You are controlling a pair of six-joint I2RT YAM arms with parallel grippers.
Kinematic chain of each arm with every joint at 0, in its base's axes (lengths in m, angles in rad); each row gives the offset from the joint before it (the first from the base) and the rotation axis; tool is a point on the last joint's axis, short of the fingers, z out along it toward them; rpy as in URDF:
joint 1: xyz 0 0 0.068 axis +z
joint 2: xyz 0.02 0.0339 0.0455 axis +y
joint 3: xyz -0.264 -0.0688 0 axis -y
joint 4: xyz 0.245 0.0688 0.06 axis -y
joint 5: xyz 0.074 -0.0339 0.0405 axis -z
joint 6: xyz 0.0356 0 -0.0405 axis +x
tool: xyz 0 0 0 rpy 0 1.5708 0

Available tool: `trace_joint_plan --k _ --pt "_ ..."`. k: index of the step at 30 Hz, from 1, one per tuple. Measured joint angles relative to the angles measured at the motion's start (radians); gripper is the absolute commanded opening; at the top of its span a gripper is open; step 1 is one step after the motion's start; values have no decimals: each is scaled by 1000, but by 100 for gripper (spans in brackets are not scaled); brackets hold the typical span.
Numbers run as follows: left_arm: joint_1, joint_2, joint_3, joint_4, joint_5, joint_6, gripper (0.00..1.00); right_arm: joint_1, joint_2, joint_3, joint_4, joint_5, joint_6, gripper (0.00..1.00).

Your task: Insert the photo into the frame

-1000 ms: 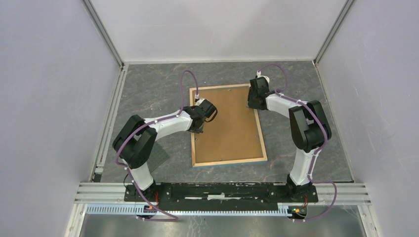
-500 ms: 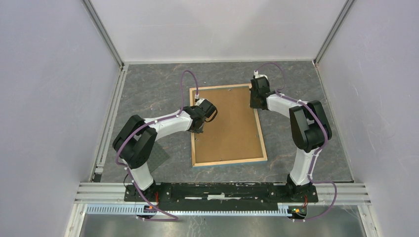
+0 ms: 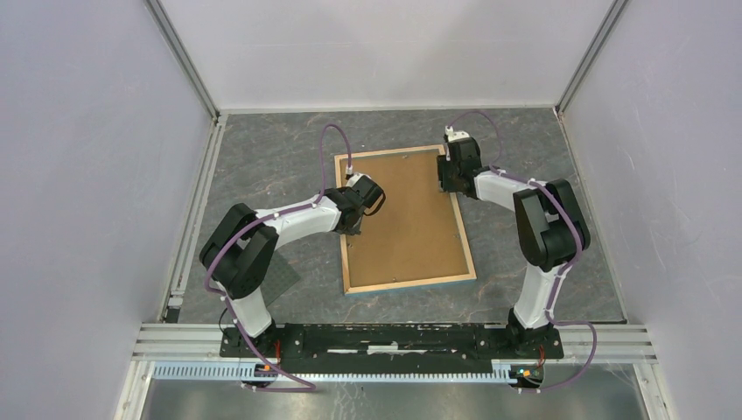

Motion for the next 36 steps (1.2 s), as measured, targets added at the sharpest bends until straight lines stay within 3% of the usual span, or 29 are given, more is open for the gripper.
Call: trace_joint_plan --k 4,13,19,26,29,36 --pt "0 2 3 -3 0 0 3 1 -53 -51 -35 -85 3 65" --pt "2 49 71 -81 2 1 4 -10 -253 -336 68 -207 43 58" --pt "42 83 133 -130 67 14 2 -13 -504 -618 143 -273 108 58" --pt "109 217 325 -166 115 28 3 27 -784 -856 188 -301 205 60" --pt "123 264 396 -167 116 48 14 67 -858 -904 185 -299 236 61" --pt "102 251 387 -133 211 48 66 112 -891 -891 107 -296 228 63"
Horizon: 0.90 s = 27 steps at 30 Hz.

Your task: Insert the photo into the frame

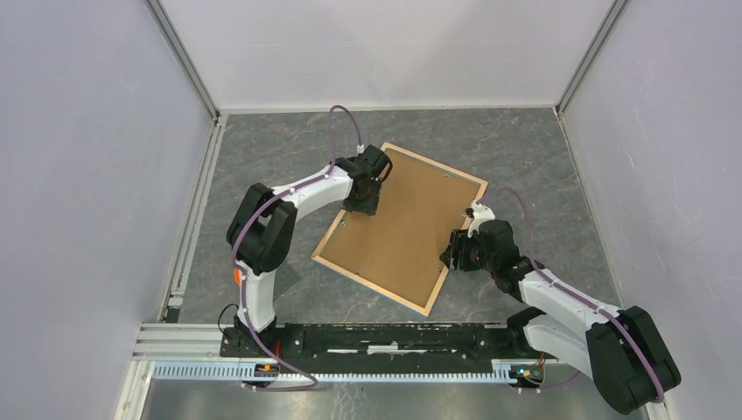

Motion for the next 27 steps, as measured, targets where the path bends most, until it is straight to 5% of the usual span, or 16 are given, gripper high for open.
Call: trace_joint_plan --k 3,8,27 --pt "-12 -79 -71 -16 2 -12 77 0 0 30 -63 18 -22 63" --pt "3 -244 -176 -42 -9 -80 79 0 7 48 -93 29 -33 62" --pt "90 -103 -158 -58 -21 -274 51 0 34 50 -75 25 -35 61"
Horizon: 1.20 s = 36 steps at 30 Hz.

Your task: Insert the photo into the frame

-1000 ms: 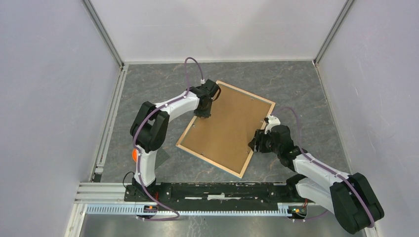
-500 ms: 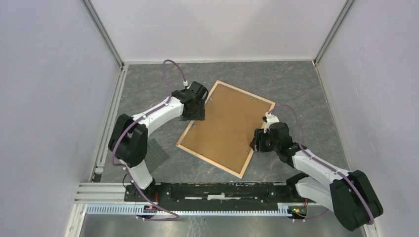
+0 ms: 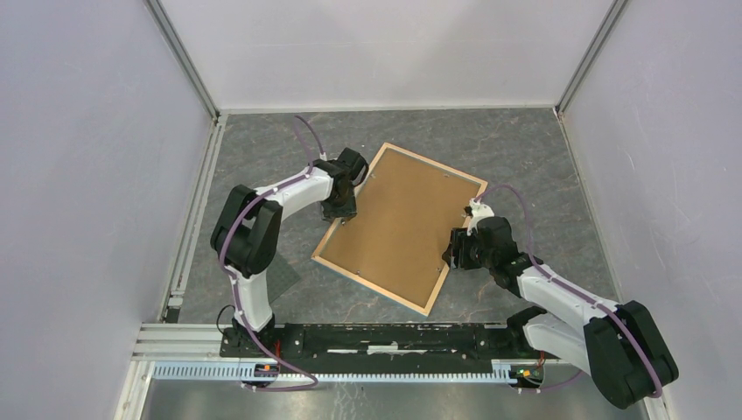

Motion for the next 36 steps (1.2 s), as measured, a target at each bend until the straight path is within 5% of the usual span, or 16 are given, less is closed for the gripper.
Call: trace_joint_plan --k 19,22,28,36 --pt "9 -69 -96 31 19 -27 51 0 22 0 33 -5 -1 59" --pt "10 -69 -95 31 18 -26 61 0 27 0 41 -10 -1 59" --pt "9 -66 -95 39 29 -26 64 0 27 -1 42 -11 -1 59" --pt "12 -66 -95 41 26 -39 58 0 27 -3 47 -13 0 59"
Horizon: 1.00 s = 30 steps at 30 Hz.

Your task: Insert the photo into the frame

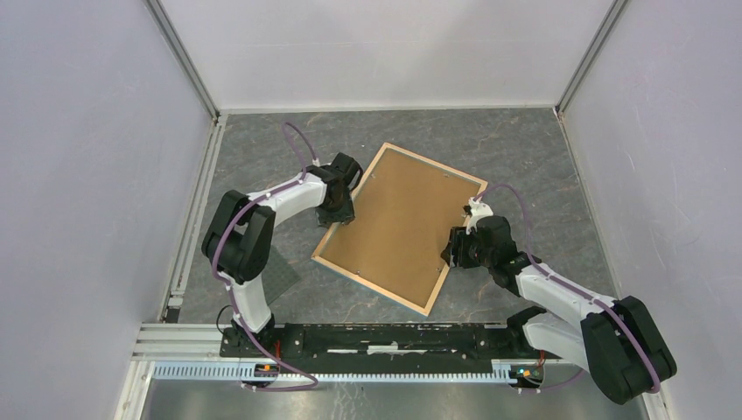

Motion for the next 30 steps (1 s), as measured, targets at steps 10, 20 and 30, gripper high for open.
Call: trace_joint_plan --k 10,20,30 --pt "14 1 0 -3 -5 -43 50 0 0 -2 3 -2 0 58" --pt "18 0 -5 5 -5 -53 21 0 2 -3 8 -2 0 58" --pt "18 -6 -11 13 -6 -53 2 -1 5 -3 13 -2 3 58"
